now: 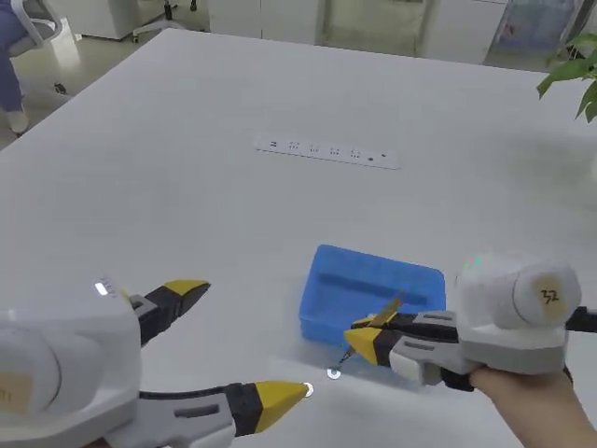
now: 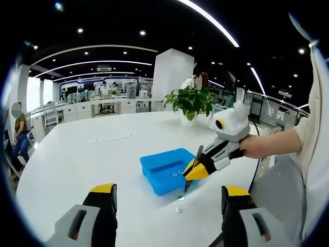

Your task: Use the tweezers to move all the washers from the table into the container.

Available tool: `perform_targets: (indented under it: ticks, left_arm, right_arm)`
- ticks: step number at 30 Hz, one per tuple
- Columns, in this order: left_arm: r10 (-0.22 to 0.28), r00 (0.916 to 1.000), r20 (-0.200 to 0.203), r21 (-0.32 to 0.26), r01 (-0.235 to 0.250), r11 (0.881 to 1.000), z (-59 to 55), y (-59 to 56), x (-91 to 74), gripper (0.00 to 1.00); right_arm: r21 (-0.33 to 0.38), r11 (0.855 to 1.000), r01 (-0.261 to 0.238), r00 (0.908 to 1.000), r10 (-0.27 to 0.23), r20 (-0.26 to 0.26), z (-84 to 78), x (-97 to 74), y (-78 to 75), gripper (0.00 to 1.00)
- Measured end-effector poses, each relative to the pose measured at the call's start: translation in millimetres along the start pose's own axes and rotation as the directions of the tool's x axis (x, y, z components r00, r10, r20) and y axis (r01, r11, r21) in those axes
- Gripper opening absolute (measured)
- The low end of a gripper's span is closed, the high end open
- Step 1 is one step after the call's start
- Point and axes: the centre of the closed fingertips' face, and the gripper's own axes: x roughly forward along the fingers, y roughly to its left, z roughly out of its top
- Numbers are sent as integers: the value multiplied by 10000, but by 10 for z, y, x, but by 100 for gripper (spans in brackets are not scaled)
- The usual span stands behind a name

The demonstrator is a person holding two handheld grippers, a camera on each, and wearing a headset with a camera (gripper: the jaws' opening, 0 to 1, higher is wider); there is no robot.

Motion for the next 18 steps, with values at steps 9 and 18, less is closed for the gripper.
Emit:
perform_targets:
  ticks: [9,18]
  left_arm:
    - [160,9999,-28,-66,-160,9999,-25,47,-25,85]
    - [149,9999,-81,-74,-150,9999,-38,52,-15,85]
  right_arm:
    - [-494,9987,-104,9980,73,-626,-94,152,3,4]
    - [-1010,9942,-361,9943,256,-1034,-138,186,59,4]
